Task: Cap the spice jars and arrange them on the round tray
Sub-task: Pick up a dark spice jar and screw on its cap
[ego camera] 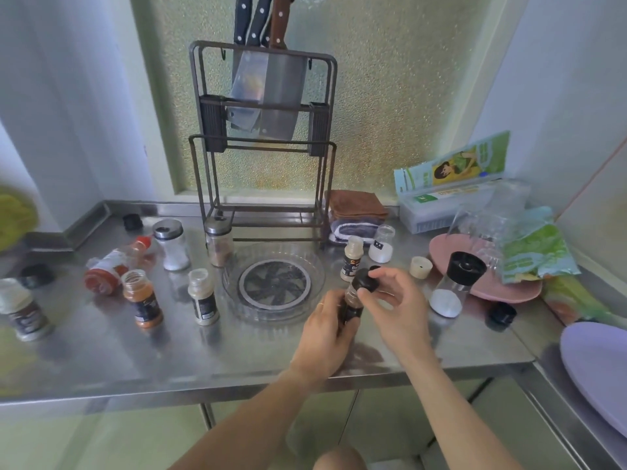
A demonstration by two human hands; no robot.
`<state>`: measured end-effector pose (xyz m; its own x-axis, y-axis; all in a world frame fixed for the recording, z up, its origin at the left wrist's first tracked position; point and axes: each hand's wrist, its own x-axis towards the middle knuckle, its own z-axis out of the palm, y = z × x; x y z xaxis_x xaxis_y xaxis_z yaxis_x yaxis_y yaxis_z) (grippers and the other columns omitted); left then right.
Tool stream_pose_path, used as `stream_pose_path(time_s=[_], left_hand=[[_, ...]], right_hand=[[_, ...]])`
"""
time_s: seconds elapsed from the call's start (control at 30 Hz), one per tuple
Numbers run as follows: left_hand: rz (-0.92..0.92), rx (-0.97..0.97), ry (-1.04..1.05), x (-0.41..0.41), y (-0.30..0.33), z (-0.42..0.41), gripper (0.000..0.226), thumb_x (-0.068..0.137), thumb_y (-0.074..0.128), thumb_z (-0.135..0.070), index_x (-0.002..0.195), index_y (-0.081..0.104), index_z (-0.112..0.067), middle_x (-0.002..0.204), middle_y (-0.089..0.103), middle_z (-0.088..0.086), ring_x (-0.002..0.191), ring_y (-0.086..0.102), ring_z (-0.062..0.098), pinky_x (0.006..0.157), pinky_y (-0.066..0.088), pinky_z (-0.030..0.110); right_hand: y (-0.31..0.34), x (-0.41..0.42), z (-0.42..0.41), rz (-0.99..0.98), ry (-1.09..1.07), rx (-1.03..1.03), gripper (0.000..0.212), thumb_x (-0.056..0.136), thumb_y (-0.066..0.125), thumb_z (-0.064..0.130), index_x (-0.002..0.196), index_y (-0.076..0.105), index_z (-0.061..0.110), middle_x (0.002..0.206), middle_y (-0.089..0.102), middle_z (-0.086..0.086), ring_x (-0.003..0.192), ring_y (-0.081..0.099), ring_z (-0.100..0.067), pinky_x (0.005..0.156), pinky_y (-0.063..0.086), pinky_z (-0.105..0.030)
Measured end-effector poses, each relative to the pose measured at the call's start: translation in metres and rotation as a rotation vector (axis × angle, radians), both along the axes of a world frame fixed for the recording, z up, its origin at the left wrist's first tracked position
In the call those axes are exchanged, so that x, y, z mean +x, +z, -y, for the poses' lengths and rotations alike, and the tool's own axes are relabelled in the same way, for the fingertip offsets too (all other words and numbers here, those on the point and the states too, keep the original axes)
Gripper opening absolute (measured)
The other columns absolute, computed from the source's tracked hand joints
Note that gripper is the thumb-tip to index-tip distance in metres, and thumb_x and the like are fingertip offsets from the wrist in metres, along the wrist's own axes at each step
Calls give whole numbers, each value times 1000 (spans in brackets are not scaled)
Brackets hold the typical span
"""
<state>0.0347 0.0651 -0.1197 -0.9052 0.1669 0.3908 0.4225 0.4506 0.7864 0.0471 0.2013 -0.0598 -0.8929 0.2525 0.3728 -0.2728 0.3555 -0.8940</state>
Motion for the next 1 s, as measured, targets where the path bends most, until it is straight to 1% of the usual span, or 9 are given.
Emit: stream_pose_path(time_s=[0.13,0.27,0.37,0.5,0.6,0.67,0.8,0.9,1.0], left_hand=[[-61,-3,-15,0,1,1,34,94,62,-13,126,49,-16,106,66,-6,98,62,17,79,46,28],[-83,-4,-21,-1,0,1,38,94,60,-10,129,48,-19,108,62,-12,100,60,12,80,41,20],[-101,-14,-39,-2,-2,1,41,95,59,-10,132,46,-21,116,65,-7,105,60,11,84,40,12],[-69,6,-36,-3,-4,1,40,96,58,-13,134,45,-22,118,64,-8,107,60,14,85,44,24],[-56,24,-30,-4,-5,1,38,97,56,-12,133,45,-21,112,59,-13,103,59,14,82,43,25],[-49,27,-33,-4,-6,1,37,97,54,-12,132,44,-22,113,62,-9,104,59,17,85,47,31],[-62,23,-46,-6,-8,1,36,98,51,-13,133,43,-18,118,63,3,109,58,25,92,48,41],[-89,10,-42,-8,-10,1,37,99,50,-14,136,45,-11,124,61,9,114,55,27,98,44,37],[-110,11,-24,-8,-11,0,37,99,51,-13,136,46,-11,127,59,8,115,53,23,96,36,23]], right_hand=[[-4,-2,2,6,27,46,37,80,82,4,95,66,33,101,75,18,100,73,-9,96,59,-39],[-7,-5,2,6,2,54,35,81,83,7,96,65,33,102,74,18,97,72,-10,93,60,-41],[-7,-6,2,9,-41,87,32,79,87,17,94,62,30,95,72,12,88,70,-11,85,60,-36],[-2,-6,-1,-29,-26,239,32,79,86,15,97,62,29,102,69,14,94,67,-7,88,56,-29],[1,-8,-1,12,-5,225,34,79,84,8,94,65,32,99,72,18,97,70,-10,91,57,-31],[1,-11,-4,55,26,182,36,79,84,4,94,66,31,101,73,19,96,72,-11,93,59,-35],[10,-18,-14,114,149,252,44,79,81,-1,111,71,28,104,77,11,99,74,-10,97,59,-36],[21,-24,-14,158,59,433,31,76,90,19,103,74,22,90,77,11,85,73,-10,83,60,-28],[32,-24,-14,194,-27,656,41,72,89,43,102,70,23,90,73,13,80,68,-5,76,57,-28]])
